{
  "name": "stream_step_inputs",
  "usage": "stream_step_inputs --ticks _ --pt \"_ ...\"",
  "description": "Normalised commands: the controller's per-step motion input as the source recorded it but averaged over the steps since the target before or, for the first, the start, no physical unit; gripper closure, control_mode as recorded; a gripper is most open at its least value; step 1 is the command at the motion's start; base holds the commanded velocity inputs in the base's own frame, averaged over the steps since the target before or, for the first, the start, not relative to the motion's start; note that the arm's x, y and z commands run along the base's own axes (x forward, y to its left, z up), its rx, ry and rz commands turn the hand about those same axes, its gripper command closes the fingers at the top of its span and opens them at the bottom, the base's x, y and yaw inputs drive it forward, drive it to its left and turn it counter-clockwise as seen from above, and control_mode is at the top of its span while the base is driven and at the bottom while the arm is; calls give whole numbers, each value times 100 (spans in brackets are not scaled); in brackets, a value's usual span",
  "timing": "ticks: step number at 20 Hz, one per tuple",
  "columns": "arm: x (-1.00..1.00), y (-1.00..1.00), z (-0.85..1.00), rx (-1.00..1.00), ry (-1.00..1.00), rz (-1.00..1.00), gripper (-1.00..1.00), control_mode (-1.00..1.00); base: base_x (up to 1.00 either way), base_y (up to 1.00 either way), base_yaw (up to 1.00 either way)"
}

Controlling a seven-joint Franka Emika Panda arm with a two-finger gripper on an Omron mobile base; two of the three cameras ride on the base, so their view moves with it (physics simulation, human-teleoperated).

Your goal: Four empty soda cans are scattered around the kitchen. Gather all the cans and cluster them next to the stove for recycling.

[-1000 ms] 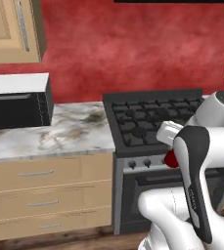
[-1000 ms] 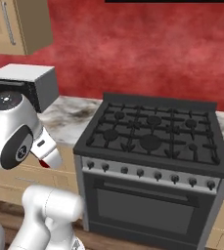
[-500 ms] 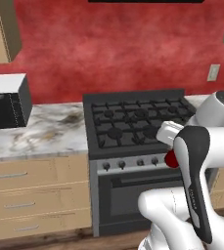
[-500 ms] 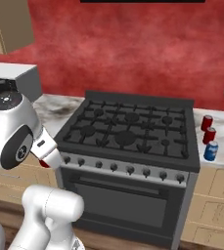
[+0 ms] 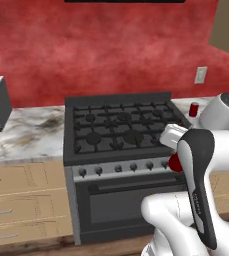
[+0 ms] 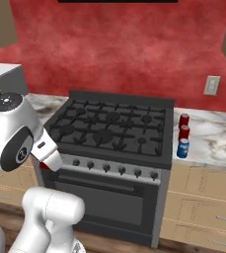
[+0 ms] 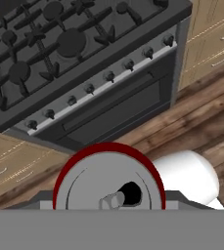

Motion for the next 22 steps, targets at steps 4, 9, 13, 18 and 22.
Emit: stream_step_inputs --ticks 4,9,13,18,22 --pt "0 0 0 0 0 0 100 100 -12 -57 0" --pt "0 0 0 0 0 0 100 100 -7 -56 0" --pt "0 0 0 0 0 0 100 100 -2 -53 0" --pt "0 0 0 0 0 0 100 100 0 -49 0" --pt "0 0 0 0 0 0 100 100 0 -47 0"
